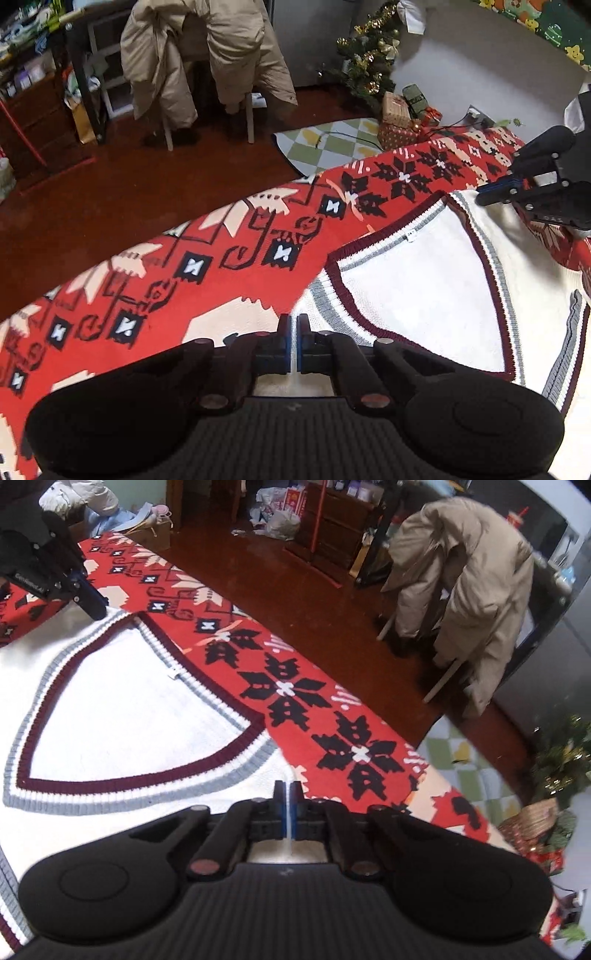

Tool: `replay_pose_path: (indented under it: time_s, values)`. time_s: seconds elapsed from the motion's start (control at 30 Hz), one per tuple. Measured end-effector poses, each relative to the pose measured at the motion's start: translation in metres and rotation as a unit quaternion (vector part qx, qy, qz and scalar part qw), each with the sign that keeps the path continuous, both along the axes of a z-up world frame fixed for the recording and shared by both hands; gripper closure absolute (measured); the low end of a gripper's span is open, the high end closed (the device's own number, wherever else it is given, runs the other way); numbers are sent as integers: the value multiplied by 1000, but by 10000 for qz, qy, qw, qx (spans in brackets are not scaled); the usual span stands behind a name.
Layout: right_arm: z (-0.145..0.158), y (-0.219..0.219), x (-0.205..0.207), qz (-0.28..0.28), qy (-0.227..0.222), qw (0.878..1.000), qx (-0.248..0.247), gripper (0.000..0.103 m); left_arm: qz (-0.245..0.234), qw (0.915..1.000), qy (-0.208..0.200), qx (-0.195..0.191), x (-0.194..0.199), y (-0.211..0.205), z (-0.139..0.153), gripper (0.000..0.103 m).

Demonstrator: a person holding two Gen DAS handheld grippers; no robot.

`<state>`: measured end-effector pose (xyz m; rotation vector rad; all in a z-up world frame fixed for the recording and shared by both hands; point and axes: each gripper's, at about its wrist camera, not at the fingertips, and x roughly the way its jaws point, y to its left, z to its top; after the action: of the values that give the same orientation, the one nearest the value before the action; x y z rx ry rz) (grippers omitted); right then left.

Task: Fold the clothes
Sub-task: 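Grasp the V-neck collar edge of the vest with both grippers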

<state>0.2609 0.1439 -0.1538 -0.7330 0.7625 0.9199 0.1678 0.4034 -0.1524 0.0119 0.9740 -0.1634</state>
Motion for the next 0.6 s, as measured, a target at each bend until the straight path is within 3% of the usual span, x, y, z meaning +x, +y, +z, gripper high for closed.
replay_pose_path:
  time_s: [0.27, 0.6]
  values:
    - [60, -26, -54, -137, -565, 9977, 337, 102, 43, 9985, -536, 82, -63, -16, 64, 100]
    - [127, -87, -217, -220, -1550, 9853, 690, 102, 42, 9875, -1516, 434, -204, -93, 132, 100]
